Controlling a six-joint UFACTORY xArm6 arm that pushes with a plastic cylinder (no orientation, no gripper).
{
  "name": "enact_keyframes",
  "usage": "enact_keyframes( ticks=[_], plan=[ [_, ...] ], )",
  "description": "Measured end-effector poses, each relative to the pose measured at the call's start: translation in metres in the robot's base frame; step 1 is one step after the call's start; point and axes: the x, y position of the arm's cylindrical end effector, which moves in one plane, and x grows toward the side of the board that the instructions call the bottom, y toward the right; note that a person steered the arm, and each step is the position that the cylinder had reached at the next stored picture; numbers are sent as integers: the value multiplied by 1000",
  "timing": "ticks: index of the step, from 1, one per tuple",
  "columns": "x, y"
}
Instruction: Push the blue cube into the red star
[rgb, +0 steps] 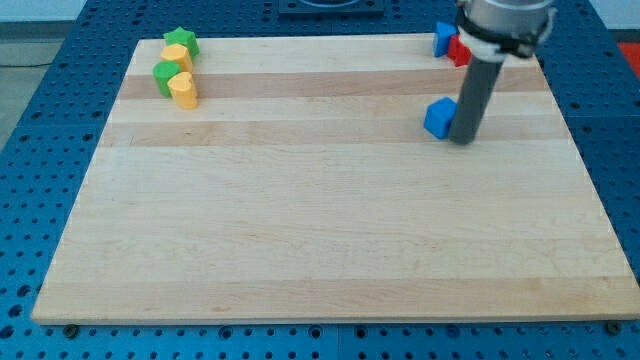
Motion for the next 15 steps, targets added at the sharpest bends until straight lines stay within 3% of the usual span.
enact_keyframes(
  ticks=[1, 5, 9, 15],
  plan=[
    [-40, 0],
    [-8, -70],
    [-46, -95],
    [-111, -9]
  ],
)
